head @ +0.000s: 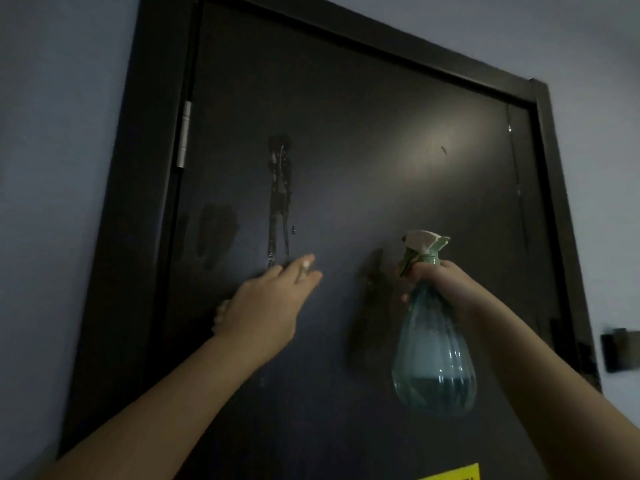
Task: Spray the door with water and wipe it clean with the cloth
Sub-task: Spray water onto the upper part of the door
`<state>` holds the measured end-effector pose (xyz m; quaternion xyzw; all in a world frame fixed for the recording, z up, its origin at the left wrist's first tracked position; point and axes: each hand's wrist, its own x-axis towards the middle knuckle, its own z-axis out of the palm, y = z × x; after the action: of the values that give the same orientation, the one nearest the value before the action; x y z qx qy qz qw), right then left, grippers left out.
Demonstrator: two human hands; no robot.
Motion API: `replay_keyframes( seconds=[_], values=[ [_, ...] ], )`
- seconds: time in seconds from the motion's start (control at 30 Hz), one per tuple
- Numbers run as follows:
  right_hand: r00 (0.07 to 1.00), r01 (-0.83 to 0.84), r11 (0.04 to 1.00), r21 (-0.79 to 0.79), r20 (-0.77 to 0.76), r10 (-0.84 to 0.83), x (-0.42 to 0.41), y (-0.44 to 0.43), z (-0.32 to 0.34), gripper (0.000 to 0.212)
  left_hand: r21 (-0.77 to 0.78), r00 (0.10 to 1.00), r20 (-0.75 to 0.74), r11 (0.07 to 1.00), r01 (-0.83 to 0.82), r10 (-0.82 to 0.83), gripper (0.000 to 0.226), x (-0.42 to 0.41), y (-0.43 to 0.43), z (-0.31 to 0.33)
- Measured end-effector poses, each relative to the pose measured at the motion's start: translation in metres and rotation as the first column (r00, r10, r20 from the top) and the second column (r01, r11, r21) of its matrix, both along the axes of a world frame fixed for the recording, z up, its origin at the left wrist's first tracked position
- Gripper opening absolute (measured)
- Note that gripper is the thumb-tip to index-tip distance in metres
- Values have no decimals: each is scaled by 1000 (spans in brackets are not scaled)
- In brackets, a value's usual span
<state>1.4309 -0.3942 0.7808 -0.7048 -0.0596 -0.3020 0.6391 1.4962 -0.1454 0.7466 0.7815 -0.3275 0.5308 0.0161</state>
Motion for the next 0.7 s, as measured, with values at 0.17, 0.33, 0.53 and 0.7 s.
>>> replay_keyframes(
  seconds=[0.17, 0.33, 0.53, 0.7],
  values=[
    [1000, 30, 1000, 2, -6, -30, -2, -35, 4, 22, 112, 985, -68, 983, -148, 156, 64, 0, -66, 10],
    [999, -47, 999, -13, -18, 47, 0, -55, 13, 20, 99, 947, -63, 946, -308, 315, 69, 4, -102, 24],
    [988, -130, 984, -124, -96, 118, 11, -76, 5, 28, 49, 915, -74, 918, -394, 396, 65, 8, -116, 17],
    [964, -217, 956, -197, -199, 178, 15, -93, -15, 28, -4, 904, -90, 907, -420, 418, 55, 10, -122, 11]
  ],
)
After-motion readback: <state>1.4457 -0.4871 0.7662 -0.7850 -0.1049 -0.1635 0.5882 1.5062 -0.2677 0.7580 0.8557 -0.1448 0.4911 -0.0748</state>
